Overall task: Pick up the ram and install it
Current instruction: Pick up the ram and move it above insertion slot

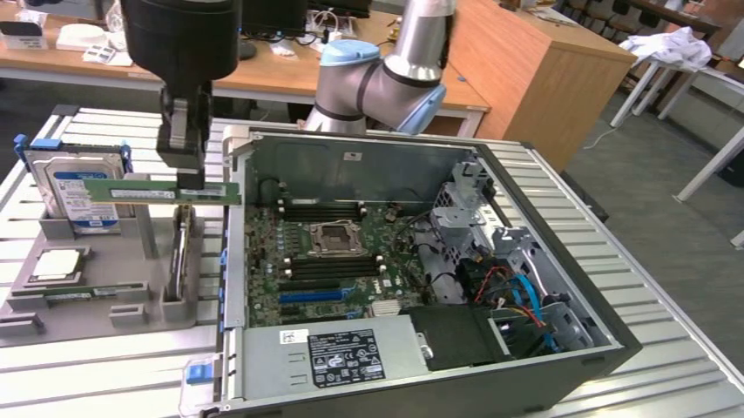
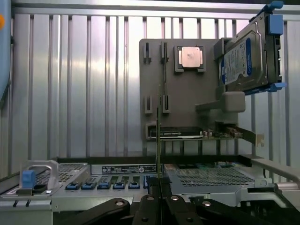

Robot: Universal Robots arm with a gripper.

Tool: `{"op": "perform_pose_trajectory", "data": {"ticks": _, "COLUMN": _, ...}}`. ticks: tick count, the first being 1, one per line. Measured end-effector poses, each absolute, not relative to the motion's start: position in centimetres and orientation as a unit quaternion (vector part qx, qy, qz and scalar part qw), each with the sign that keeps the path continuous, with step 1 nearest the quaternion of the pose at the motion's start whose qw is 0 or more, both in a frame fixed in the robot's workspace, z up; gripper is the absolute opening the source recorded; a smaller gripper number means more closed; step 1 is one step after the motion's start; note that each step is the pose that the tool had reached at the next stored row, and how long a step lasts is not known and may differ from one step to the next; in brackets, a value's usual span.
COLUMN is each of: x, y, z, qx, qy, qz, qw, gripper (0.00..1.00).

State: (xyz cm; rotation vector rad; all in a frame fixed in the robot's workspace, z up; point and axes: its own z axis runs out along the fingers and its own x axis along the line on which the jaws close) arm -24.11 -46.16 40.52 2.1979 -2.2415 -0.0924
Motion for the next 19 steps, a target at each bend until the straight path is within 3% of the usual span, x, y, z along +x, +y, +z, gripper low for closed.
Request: {"op": "perform_pose_trajectory", "data": {"ticks": 19, "x": -20.3, "y": -46.2, "z": 40.5, "qx": 0.7, "qy": -0.714, "qz": -0.029, "qw": 0.001, "gripper": 0.11}}
